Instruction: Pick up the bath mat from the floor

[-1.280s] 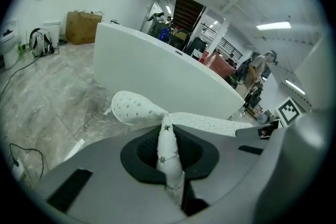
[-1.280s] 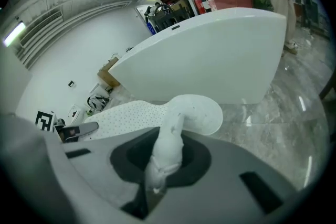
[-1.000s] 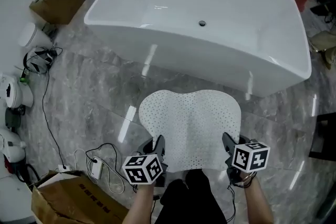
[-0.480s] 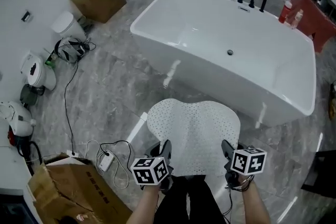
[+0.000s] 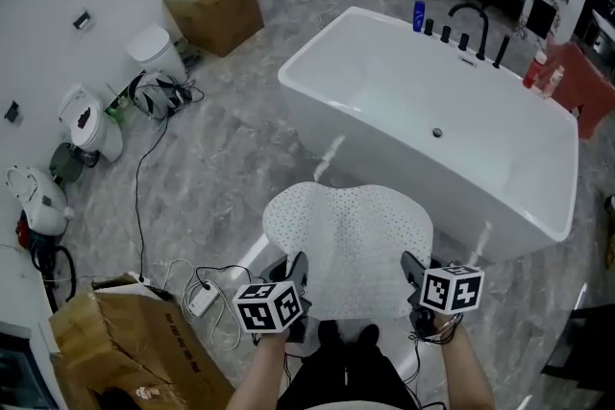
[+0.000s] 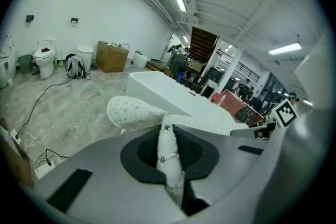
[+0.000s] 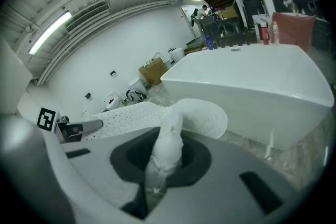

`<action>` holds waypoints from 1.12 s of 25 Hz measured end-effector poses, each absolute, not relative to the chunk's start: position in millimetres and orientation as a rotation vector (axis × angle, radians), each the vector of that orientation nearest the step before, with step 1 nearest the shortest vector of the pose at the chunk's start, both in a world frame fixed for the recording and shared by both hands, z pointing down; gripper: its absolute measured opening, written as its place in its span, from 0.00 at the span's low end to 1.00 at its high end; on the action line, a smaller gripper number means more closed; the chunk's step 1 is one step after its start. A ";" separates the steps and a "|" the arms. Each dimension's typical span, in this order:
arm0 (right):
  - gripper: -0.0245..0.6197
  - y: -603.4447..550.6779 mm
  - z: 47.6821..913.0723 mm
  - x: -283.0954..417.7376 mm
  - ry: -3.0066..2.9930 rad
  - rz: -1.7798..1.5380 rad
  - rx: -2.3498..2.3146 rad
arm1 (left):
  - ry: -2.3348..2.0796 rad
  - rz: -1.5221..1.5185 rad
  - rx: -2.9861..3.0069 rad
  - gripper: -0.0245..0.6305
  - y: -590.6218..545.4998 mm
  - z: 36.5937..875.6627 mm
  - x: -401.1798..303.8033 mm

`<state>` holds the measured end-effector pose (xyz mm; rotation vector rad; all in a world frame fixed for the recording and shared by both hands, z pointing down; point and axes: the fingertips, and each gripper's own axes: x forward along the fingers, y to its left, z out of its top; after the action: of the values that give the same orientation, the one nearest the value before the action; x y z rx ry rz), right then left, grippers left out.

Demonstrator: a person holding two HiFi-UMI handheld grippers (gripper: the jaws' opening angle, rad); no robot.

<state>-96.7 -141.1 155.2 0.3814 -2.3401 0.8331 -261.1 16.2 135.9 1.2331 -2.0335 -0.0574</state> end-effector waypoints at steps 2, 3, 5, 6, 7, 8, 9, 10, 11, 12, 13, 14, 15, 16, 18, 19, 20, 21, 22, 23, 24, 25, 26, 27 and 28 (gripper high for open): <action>0.09 -136.2 143.0 -103.5 -2.360 0.824 0.374 | -2.050 -0.070 1.234 0.07 24.2 123.7 -266.4; 0.09 -133.7 137.3 -106.3 -2.368 0.822 0.373 | -2.057 -0.075 1.235 0.07 28.1 118.0 -269.1; 0.09 -129.5 126.0 -111.7 -2.385 0.813 0.372 | -2.070 -0.087 1.240 0.07 34.2 106.1 -275.4; 0.09 -127.3 119.8 -115.0 -2.397 0.804 0.370 | -2.077 -0.092 1.244 0.07 36.9 99.8 -279.1; 0.09 -124.8 113.3 -118.8 -2.410 0.792 0.367 | -2.085 -0.096 1.248 0.07 39.9 93.4 -282.9; 0.09 -121.9 107.0 -122.7 -2.425 0.781 0.363 | -2.095 -0.099 1.252 0.07 43.1 87.3 -286.5; 0.09 -119.1 101.1 -126.5 -2.438 0.771 0.359 | -2.106 -0.101 1.257 0.07 46.1 81.4 -289.7; 0.08 -116.7 95.9 -129.9 -2.449 0.762 0.356 | -2.117 -0.104 1.262 0.07 48.5 76.0 -292.5; 0.08 -115.0 91.1 -133.0 -2.460 0.755 0.354 | -2.126 -0.107 1.267 0.07 50.3 71.2 -294.8; 0.08 -113.9 86.5 -135.8 -2.470 0.747 0.354 | -2.135 -0.111 1.272 0.07 51.6 66.9 -296.9; 0.08 -113.3 81.8 -138.6 -2.480 0.738 0.354 | -2.142 -0.116 1.278 0.07 52.7 62.8 -298.9; 0.08 -112.7 77.1 -141.4 -2.491 0.727 0.353 | -2.149 -0.120 1.283 0.07 53.8 58.7 -301.1; 0.08 -111.8 72.4 -143.9 -2.501 0.717 0.353 | -2.156 -0.125 1.287 0.07 55.2 54.6 -303.3; 0.08 -110.8 68.0 -146.2 -2.511 0.707 0.355 | -2.163 -0.131 1.291 0.07 56.8 50.5 -305.7; 0.08 -109.6 60.8 -149.4 -2.526 0.688 0.366 | -2.173 -0.144 1.299 0.07 59.6 42.8 -310.8; 0.08 -109.5 58.0 -150.6 -2.532 0.677 0.374 | -2.178 -0.152 1.304 0.07 60.8 39.3 -313.3; 0.08 -109.5 55.7 -151.7 -2.538 0.666 0.383 | -2.183 -0.159 1.308 0.07 61.7 36.0 -315.7; 0.08 -109.7 53.7 -152.7 -2.542 0.654 0.390 | -2.188 -0.166 1.313 0.07 62.4 32.7 -317.8; 0.08 -109.8 52.0 -153.6 -2.546 0.645 0.396 | -2.192 -0.172 1.318 0.07 63.0 29.7 -319.5; 0.08 -110.0 50.5 -154.3 -2.549 0.639 0.401 | -2.195 -0.176 1.323 0.07 63.5 26.9 -320.9; 0.08 -110.1 49.2 -154.9 -2.551 0.635 0.405 | -2.198 -0.178 1.327 0.07 63.7 24.5 -321.8; 0.08 -110.5 48.3 -155.4 -2.552 0.633 0.409 | -2.200 -0.179 1.332 0.07 63.8 22.6 -322.2; 0.08 -111.0 47.7 -155.9 -2.553 0.630 0.412 | -2.202 -0.178 1.337 0.07 63.8 21.0 -322.5; 0.08 -111.6 47.1 -156.6 -2.555 0.626 0.415 | -2.205 -0.178 1.341 0.07 63.6 19.5 -323.0; 0.08 -112.2 46.3 -157.8 -2.556 0.622 0.418 | -2.208 -0.177 1.345 0.07 63.7 18.0 -323.9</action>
<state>-157.8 -112.2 46.3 0.4175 -2.5560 0.6216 -323.9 63.7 18.0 1.3447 -2.2079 -0.1774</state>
